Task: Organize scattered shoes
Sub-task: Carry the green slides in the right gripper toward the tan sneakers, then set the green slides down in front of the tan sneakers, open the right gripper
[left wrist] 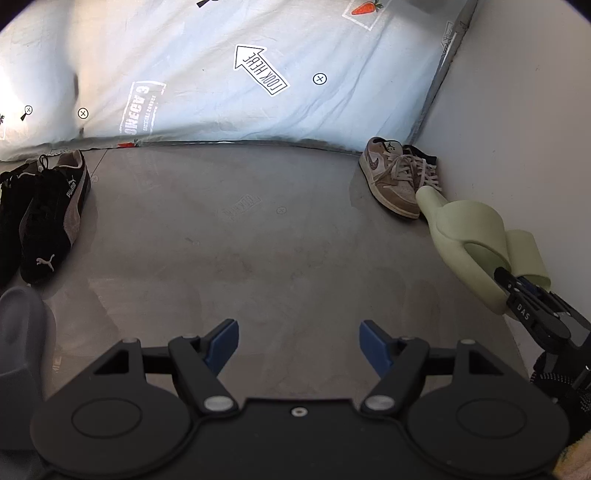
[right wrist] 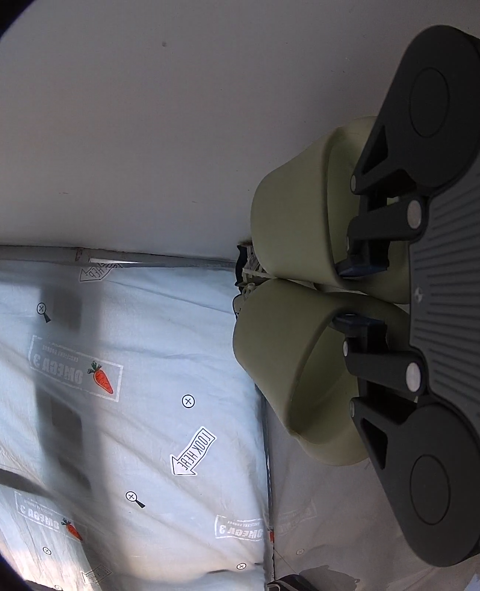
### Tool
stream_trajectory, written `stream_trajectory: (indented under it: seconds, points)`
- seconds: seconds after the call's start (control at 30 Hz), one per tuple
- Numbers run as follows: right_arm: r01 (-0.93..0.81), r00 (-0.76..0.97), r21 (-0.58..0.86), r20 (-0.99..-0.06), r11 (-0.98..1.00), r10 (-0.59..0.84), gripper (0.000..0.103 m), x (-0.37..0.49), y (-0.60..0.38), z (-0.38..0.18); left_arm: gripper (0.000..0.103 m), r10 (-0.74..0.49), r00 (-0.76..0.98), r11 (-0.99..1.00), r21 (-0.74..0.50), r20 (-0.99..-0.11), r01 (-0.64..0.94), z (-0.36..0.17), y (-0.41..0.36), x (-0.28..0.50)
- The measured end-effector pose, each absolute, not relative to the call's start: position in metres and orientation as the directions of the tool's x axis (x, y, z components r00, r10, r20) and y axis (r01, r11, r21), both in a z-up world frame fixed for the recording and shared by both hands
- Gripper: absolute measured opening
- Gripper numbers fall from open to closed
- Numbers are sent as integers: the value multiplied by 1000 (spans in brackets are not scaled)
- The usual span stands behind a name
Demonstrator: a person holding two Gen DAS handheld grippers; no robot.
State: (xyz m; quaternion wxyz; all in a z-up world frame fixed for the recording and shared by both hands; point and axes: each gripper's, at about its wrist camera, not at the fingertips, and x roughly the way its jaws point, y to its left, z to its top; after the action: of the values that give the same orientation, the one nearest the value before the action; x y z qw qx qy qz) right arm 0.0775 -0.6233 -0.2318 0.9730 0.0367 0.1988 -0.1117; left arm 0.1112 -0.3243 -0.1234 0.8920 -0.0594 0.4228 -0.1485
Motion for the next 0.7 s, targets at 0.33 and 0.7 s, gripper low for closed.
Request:
stream_trajectory:
  seconds: [0.33,0.7]
  points:
    - [100,890,54,-451,994,-65,25,96,-675,-268,73,-264,588,963,-172,-765,208,-117,-364,110]
    - [33,867,100,-498,994,21,26,107,-711,-295,73,-259,563,950,-104,-785,293,-112,-407,110]
